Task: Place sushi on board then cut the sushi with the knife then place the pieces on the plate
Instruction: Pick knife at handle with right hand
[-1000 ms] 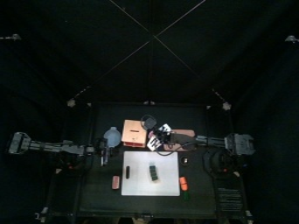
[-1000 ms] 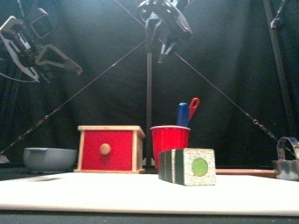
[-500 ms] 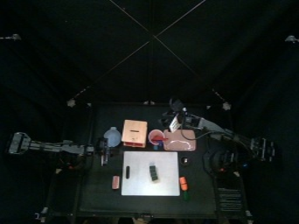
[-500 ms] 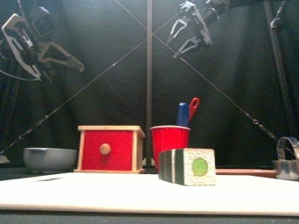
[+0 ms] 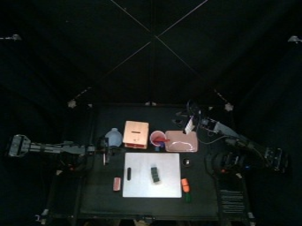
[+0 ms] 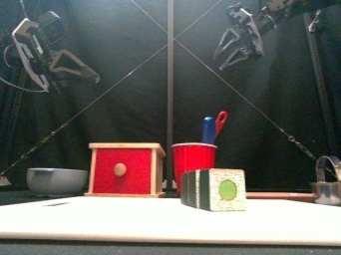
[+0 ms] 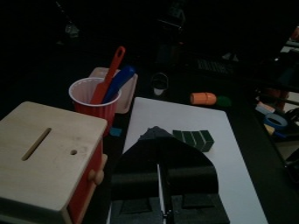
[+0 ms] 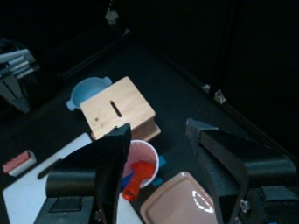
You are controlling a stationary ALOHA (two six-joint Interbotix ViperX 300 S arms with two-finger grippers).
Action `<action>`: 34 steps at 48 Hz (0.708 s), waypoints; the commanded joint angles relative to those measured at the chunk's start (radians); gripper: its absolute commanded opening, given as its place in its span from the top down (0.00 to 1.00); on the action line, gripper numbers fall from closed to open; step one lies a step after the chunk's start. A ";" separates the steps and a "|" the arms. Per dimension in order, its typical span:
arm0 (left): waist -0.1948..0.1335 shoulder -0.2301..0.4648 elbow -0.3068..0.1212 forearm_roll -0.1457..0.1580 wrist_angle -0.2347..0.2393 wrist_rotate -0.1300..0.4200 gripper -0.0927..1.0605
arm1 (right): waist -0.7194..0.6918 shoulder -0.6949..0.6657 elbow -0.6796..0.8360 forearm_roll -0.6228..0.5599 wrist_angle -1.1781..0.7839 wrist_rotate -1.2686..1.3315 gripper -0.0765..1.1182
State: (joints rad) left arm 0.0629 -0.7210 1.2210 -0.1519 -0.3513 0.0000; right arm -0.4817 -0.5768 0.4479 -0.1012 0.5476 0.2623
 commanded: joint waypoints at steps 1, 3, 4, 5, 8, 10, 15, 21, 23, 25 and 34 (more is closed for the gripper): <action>0.005 0.003 -0.028 -0.021 -0.009 -0.002 0.95 | 0.006 -0.011 -0.044 0.025 0.066 -0.084 0.21; 0.005 0.003 -0.028 -0.031 -0.009 -0.002 0.95 | 0.009 -0.009 -0.046 0.038 0.077 -0.130 0.21; 0.006 0.003 -0.028 -0.034 -0.009 -0.002 0.95 | 0.014 -0.009 -0.044 0.055 0.084 -0.161 0.21; 0.006 0.003 -0.028 -0.035 -0.009 -0.002 0.95 | 0.014 -0.008 -0.044 0.067 0.089 -0.183 0.21; 0.006 0.003 -0.028 -0.046 -0.009 -0.002 0.95 | 0.015 -0.006 -0.040 0.124 0.101 -0.244 0.22; 0.005 0.003 -0.028 -0.051 -0.009 -0.002 0.95 | 0.015 -0.003 -0.035 0.163 0.104 -0.285 0.22; 0.006 0.003 -0.028 -0.061 -0.009 -0.002 0.95 | 0.018 0.003 -0.018 0.250 0.114 -0.390 0.22; 0.006 0.003 -0.028 -0.072 -0.009 -0.002 0.95 | 0.048 0.015 0.000 0.307 0.140 -0.479 0.22; 0.006 0.003 -0.028 -0.075 -0.009 -0.002 0.95 | 0.060 0.025 0.005 0.316 0.147 -0.495 0.22; 0.006 0.003 -0.028 -0.075 -0.009 -0.002 0.95 | 0.072 0.032 0.009 0.318 0.152 -0.505 0.22; 0.006 0.003 -0.026 -0.078 -0.009 -0.002 0.95 | 0.132 0.075 0.011 0.282 0.161 -0.512 0.22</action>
State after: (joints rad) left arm 0.0660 -0.7194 1.2210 -0.2301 -0.3497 -0.0015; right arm -0.3697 -0.5001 0.4709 0.1994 0.7087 -0.2485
